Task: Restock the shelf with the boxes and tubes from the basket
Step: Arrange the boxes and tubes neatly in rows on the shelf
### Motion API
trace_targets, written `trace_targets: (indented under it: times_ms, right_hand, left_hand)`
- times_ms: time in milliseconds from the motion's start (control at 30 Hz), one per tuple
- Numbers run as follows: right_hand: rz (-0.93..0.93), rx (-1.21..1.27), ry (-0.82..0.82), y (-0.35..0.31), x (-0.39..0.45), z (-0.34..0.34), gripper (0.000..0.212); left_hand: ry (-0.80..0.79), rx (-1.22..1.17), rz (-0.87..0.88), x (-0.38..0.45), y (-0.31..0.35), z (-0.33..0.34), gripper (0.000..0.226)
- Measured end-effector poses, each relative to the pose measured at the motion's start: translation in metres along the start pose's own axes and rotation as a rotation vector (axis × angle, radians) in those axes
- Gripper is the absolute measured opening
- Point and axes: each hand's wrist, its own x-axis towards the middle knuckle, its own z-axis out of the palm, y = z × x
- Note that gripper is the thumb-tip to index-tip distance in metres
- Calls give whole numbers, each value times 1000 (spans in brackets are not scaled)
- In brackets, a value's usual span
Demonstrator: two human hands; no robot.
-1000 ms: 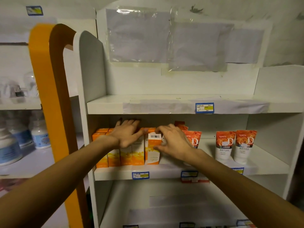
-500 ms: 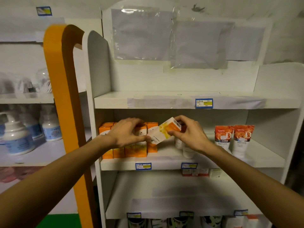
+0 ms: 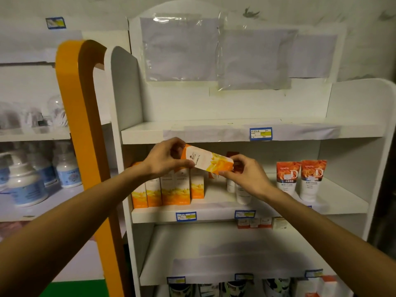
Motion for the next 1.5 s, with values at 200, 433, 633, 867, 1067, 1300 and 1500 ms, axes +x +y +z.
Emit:
trace_targets:
  times_ms: [200, 433, 633, 867, 1067, 1300, 1500]
  right_hand:
    - [-5, -168, -54, 9, -8, 22, 44]
    - [139, -215, -104, 31, -23, 69, 44]
    - [146, -286, -73, 47, -10, 89, 43]
    - [147, -334, -96, 68, -9, 109, 47]
    - [105, -314, -97, 72, -3, 115, 47]
    - [33, -439, -148, 62, -3, 131, 38]
    - [76, -328, -204, 56, -2, 130, 47]
  left_hand:
    - [-2, -11, 2, 7, 0, 4, 43]
    - [-1, 449, 141, 8, -4, 36, 49]
    - [31, 647, 225, 16, -5, 52, 52]
    - [-61, 812, 241, 11, -19, 58, 60]
    - [-125, 729, 91, 15, -29, 59, 71]
    - [-171, 743, 85, 10, -43, 60, 65]
    - [-140, 777, 118, 12, -35, 58, 68]
